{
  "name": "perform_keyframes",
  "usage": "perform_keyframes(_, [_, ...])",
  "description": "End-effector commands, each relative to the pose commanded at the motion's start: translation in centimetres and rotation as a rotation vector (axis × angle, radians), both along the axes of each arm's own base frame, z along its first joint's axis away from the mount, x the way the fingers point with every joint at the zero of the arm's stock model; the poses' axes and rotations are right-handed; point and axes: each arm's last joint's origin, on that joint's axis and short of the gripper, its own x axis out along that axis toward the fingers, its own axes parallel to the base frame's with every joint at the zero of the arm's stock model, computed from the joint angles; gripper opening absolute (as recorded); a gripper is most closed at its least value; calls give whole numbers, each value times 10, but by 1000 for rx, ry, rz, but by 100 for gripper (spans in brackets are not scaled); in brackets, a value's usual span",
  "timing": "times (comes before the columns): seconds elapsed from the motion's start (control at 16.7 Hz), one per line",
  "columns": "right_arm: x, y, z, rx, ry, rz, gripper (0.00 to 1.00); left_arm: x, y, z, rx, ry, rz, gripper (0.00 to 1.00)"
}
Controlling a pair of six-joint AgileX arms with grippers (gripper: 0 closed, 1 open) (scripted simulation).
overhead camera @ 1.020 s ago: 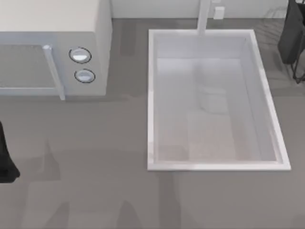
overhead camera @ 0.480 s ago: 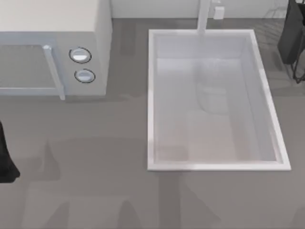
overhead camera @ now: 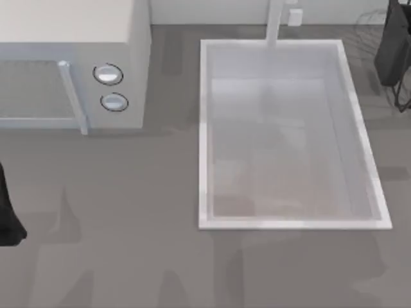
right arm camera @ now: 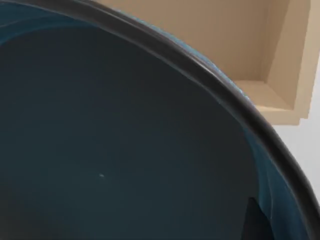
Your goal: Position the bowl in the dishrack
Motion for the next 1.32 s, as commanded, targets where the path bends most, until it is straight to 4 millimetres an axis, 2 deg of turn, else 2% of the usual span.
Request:
perform_keyframes(0.18, [32, 13, -50, 2, -1, 0, 0, 0, 0, 0, 0, 0, 0, 100])
perform_keyframes(0.36, [47, 27, -84, 10, 17, 0, 0, 0, 0, 0, 0, 0, 0, 100])
perform_keyframes(0.48, [49, 30, -91, 12, 22, 0, 0, 0, 0, 0, 0, 0, 0, 100])
perform_keyframes(0.66, [49, 30, -91, 12, 22, 0, 0, 0, 0, 0, 0, 0, 0, 100])
perform_keyframes(1.32, [49, 30, -91, 12, 22, 0, 83, 0, 0, 0, 0, 0, 0, 100])
